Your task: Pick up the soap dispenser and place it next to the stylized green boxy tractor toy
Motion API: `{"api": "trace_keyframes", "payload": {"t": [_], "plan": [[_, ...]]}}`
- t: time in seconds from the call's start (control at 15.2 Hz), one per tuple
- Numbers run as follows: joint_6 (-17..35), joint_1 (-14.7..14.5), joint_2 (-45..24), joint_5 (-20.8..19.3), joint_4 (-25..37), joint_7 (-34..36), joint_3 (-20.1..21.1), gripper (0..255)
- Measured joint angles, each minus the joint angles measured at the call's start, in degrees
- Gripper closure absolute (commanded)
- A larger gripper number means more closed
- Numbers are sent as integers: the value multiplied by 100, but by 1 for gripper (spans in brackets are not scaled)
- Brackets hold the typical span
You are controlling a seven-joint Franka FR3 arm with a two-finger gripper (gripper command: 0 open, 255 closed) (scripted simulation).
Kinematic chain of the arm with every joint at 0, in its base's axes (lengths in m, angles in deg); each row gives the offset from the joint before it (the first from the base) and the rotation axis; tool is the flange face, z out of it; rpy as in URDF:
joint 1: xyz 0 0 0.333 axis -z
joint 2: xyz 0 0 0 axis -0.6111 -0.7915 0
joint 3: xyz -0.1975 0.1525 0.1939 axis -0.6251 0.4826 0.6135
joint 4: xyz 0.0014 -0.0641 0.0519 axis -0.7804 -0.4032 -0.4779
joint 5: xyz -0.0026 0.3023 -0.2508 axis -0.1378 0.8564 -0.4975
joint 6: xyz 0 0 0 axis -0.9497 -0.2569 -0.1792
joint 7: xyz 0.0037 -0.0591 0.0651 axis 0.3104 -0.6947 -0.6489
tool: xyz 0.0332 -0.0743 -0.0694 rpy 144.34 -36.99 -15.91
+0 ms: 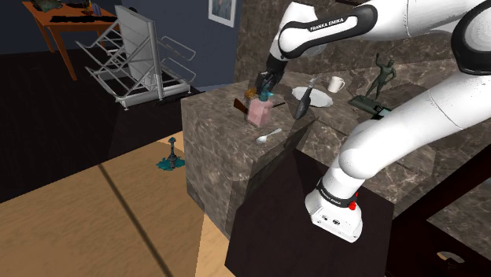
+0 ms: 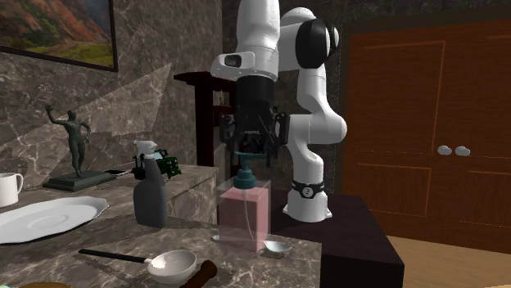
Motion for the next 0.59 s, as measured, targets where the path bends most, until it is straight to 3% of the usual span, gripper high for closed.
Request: {"api": "trace_keyframes", "payload": {"t": [0.59], "plan": [[-737, 6, 193, 2, 545, 8, 46, 255]]}}
